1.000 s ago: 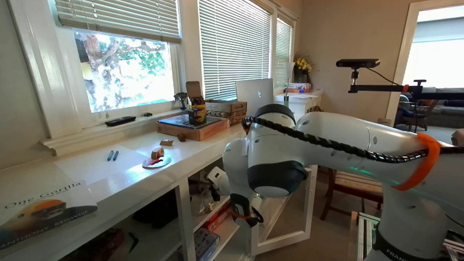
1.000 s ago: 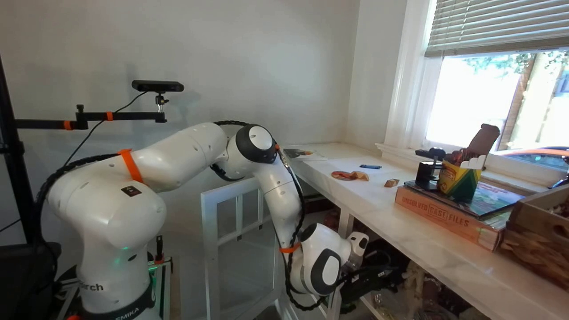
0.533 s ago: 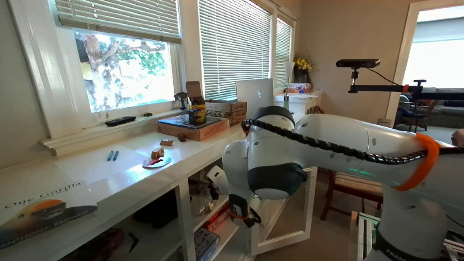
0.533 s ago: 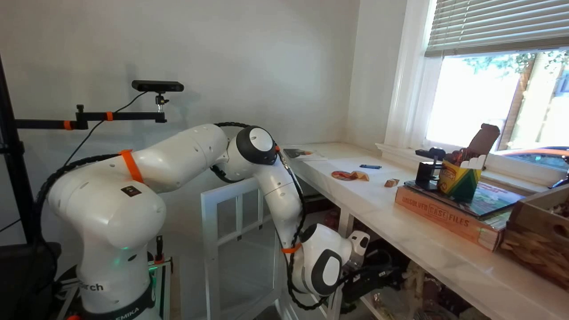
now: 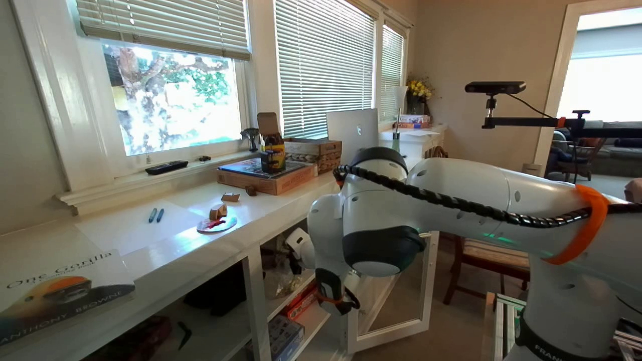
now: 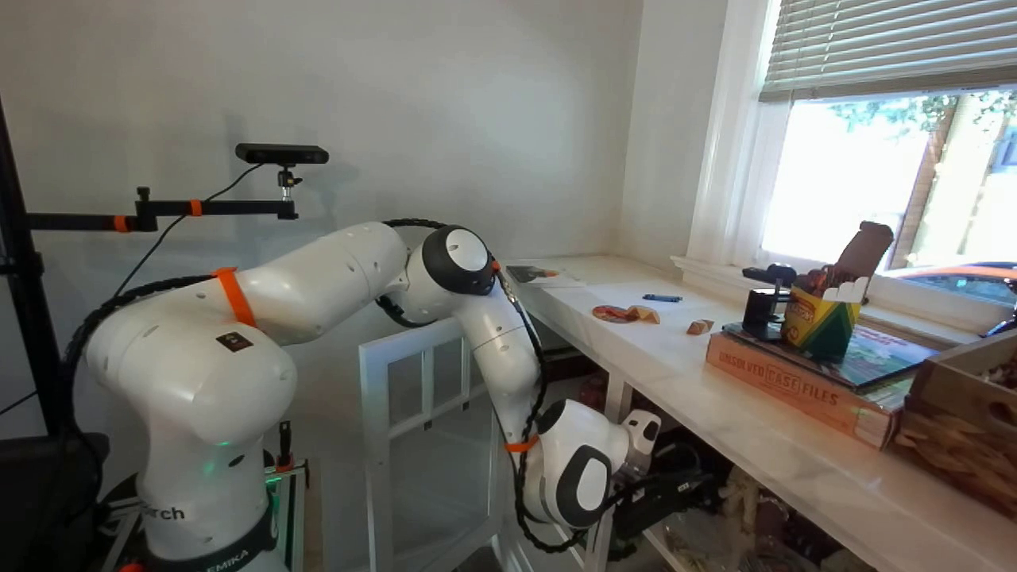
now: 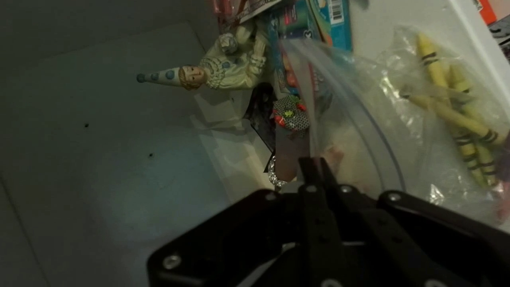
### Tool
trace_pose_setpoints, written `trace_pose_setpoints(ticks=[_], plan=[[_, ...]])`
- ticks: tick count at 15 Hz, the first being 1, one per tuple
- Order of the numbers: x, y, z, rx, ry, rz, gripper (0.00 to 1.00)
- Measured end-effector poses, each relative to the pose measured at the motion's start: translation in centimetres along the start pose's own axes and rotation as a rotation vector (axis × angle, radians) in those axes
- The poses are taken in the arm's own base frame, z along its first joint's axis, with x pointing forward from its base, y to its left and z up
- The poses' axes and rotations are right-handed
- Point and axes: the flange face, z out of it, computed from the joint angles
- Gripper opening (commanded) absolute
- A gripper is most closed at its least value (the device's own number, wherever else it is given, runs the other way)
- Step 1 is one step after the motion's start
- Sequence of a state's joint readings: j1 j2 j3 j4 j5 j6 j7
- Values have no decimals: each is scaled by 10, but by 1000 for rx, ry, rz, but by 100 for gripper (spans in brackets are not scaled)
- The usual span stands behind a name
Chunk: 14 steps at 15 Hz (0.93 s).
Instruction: Pick up the plastic from the counter and put it in the cabinet
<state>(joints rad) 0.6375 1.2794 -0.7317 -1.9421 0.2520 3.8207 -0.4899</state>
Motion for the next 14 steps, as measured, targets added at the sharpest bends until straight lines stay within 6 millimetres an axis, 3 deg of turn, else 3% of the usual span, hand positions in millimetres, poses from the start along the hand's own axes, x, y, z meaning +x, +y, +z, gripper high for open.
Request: trace_pose_setpoints(ticks=[7, 8, 14], plan=[[0, 0, 0, -2, -1, -1, 0], [0, 0, 0, -2, -1, 0, 21], [-1, 2, 0, -13, 0, 0, 65]])
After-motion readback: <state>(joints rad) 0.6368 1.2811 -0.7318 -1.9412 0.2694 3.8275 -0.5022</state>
